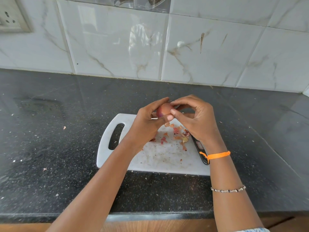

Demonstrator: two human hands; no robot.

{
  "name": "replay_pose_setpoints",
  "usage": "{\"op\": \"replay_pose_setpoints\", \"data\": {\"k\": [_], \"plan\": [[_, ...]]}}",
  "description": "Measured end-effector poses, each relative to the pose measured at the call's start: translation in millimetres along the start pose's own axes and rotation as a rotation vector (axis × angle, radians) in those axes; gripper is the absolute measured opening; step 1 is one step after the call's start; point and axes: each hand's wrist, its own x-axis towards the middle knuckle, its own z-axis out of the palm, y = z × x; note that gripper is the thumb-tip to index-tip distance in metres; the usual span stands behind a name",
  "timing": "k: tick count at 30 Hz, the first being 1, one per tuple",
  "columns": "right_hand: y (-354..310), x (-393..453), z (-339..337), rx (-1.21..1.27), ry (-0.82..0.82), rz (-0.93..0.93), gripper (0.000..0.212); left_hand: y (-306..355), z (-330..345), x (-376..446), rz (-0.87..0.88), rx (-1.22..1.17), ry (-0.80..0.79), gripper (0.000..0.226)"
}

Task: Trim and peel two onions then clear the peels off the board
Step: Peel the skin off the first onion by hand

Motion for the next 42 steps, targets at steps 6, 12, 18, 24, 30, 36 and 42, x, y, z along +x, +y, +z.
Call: {"op": "replay_pose_setpoints", "data": {"k": [6,12,18,24,30,36,42], "plan": [[1.5,0.2,-1.0,-0.017,0.008,-0.030,0.015,1.5,0.3,-0.7,0.027,0.073,0.039,0.057],[4.0,1.0,-1.0,-0.041,0.038,-0.051,0.013,3.9,-0.4,-2.0,0.039,0.076,0.035,0.056],[2.4,0.9,0.6,-0.052,0.123,-0.005,0.014,4.4,0.9,-1.9,0.030,0.083,0.054,0.050],[-0.9,2.0,2.1,0.017,0.205,0.148,0.013,3.0,0.7,-0.7,-0.018,-0.009,0.054,0.043],[9.9,-0.2,-0.6,-0.175,0.150,0.226,0.008,1.3,-2.9,-0.1,0.002,-0.084,0.011,0.042],[5.7,-0.3,0.9,-0.178,0.147,0.224,0.024,-1.3,-3.3,0.5,0.006,-0.102,-0.005,0.045],[-5.1,0.4,2.5,0.092,0.032,0.235,0.015,-0.6,-3.4,-0.5,0.000,-0.060,-0.026,0.047]]}}
